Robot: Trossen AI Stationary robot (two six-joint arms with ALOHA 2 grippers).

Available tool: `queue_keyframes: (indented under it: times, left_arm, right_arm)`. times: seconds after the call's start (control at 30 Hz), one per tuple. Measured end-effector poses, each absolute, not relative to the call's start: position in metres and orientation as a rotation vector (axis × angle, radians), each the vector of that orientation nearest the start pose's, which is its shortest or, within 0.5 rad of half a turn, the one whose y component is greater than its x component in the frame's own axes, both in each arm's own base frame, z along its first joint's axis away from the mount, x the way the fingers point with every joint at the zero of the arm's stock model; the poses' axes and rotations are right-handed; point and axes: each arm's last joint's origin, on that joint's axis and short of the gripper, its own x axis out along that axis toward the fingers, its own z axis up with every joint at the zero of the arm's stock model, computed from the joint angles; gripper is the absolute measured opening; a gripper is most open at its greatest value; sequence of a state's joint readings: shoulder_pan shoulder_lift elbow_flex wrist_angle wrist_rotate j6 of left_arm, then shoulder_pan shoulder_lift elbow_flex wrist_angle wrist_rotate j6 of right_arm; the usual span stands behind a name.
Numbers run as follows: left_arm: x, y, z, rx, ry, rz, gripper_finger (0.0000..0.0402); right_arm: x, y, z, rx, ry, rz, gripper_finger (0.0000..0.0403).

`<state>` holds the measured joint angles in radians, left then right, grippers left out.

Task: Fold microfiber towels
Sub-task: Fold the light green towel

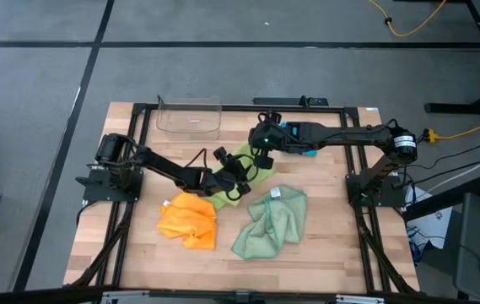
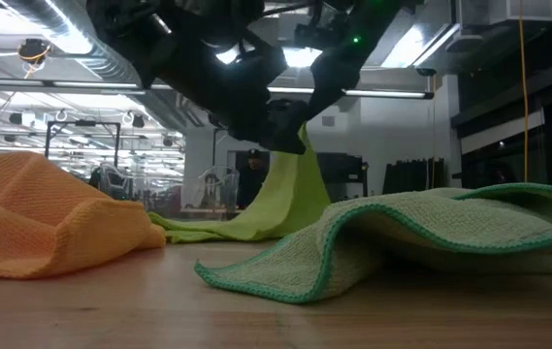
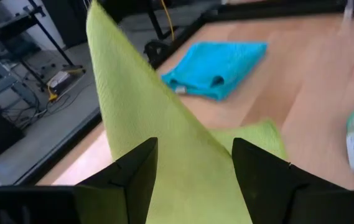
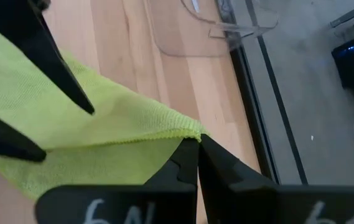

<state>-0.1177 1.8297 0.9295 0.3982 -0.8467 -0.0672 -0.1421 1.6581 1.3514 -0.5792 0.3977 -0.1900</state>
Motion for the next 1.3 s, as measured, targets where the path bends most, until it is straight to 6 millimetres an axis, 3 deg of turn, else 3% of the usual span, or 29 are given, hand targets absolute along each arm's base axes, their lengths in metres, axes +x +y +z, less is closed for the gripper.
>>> queue_keyframes:
  times: [0.47, 0.83, 1.3]
  left_arm:
    - [0.361, -0.015, 0.153, 0.059, 0.497, 0.662, 0.0199]
    - [0.359, -0.012, 0.151, 0.055, 0.528, 0.663, 0.0199]
    - [0.345, -0.008, 0.137, 0.045, 0.682, 0.745, 0.0199]
  right_arm:
    - [0.355, -0.062, 0.283, -0.274, 0.846, -0.438, 0.0006]
    - [0.359, -0.063, 0.314, -0.266, 0.767, -0.453, 0.0006]
    - [0.354, -0.063, 0.312, -0.277, 0.84, -0.499, 0.0006]
